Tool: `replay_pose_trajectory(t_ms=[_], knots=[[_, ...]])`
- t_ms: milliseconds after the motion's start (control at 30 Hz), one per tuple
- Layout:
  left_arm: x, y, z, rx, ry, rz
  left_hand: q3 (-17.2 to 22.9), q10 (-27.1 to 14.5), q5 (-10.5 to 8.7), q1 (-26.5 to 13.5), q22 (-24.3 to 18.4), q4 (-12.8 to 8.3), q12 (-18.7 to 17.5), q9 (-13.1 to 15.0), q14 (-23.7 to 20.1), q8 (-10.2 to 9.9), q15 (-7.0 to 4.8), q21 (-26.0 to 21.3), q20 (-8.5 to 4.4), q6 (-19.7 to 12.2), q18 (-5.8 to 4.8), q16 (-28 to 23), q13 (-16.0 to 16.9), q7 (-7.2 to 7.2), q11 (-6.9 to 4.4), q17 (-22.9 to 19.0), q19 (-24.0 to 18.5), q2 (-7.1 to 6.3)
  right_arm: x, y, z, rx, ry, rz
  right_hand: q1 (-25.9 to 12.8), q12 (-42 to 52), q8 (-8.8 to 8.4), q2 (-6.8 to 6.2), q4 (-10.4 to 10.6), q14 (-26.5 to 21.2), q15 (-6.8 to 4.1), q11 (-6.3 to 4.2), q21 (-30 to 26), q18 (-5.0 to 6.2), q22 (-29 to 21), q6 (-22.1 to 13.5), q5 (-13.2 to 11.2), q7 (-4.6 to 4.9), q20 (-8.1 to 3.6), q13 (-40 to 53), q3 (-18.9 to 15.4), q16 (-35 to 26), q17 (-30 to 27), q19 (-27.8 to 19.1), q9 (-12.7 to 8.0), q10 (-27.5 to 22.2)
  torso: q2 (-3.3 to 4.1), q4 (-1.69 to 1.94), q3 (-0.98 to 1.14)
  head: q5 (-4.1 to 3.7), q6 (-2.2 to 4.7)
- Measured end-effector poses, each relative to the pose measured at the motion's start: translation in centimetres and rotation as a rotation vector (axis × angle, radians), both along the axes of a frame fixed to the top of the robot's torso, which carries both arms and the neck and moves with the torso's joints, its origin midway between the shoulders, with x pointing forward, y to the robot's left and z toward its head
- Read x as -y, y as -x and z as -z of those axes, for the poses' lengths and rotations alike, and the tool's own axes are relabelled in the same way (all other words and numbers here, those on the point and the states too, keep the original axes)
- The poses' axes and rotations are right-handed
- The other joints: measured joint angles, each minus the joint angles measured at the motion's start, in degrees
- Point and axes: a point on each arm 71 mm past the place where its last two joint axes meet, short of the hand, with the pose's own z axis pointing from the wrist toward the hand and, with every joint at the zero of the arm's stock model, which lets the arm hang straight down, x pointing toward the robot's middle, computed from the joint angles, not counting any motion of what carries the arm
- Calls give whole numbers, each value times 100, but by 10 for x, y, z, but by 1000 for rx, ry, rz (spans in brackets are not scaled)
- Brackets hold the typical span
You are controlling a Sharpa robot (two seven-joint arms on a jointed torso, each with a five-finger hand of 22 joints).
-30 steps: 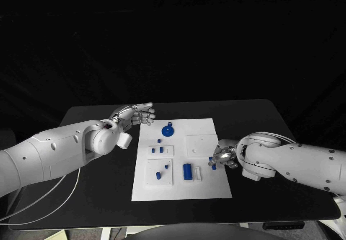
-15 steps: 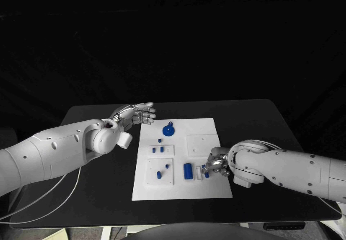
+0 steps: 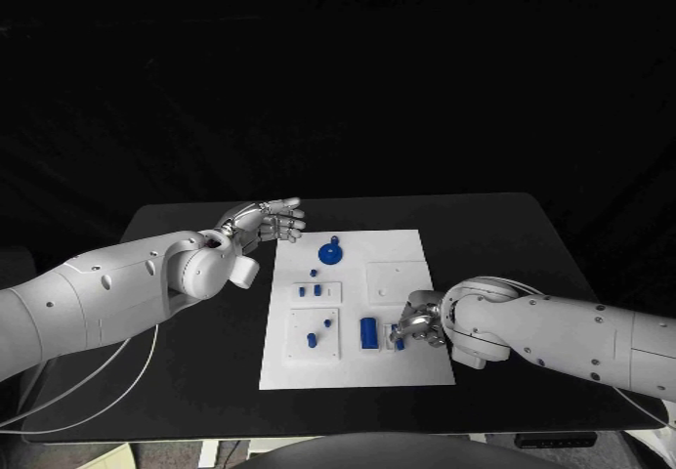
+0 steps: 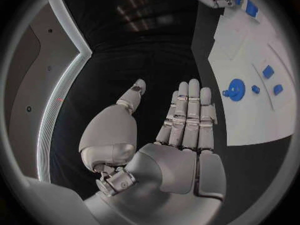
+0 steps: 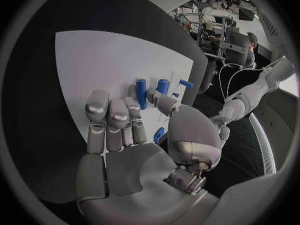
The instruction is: Assemble the parts on the task board
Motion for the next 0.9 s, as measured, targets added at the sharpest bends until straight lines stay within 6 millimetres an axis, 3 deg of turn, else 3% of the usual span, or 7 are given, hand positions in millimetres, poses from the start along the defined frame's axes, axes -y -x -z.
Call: replay_pose_trajectory(t_ms=[633, 900], knots=[[0, 0, 0, -1, 0, 0, 0, 0, 0, 0, -4, 0, 0, 0, 0, 0, 0, -1, 0, 0, 71, -21, -4, 0, 0, 7, 0, 0, -6, -3, 4, 3, -6, -4, -23, -1, 1, 22, 0, 3, 3, 2, 0, 0, -1, 0, -1, 0, 9, 4, -1, 0, -1, 9, -2, -2, -4, -3, -1, 48, -15], [-1, 0, 0, -1, -1, -1, 0, 0, 0, 0, -5, 0, 0, 0, 0, 0, 0, -1, 0, 0, 67, -21, -4, 0, 0, 12, 0, 0, -6, -4, 6, -1, -9, 5, -167, -27, -20, -122, 43, 11, 10, 1, 0, 1, -1, 1, 0, -2, 9, 1, -93, 0, -1, 9, -16, -1, -4, -2, -1, 55, -13]])
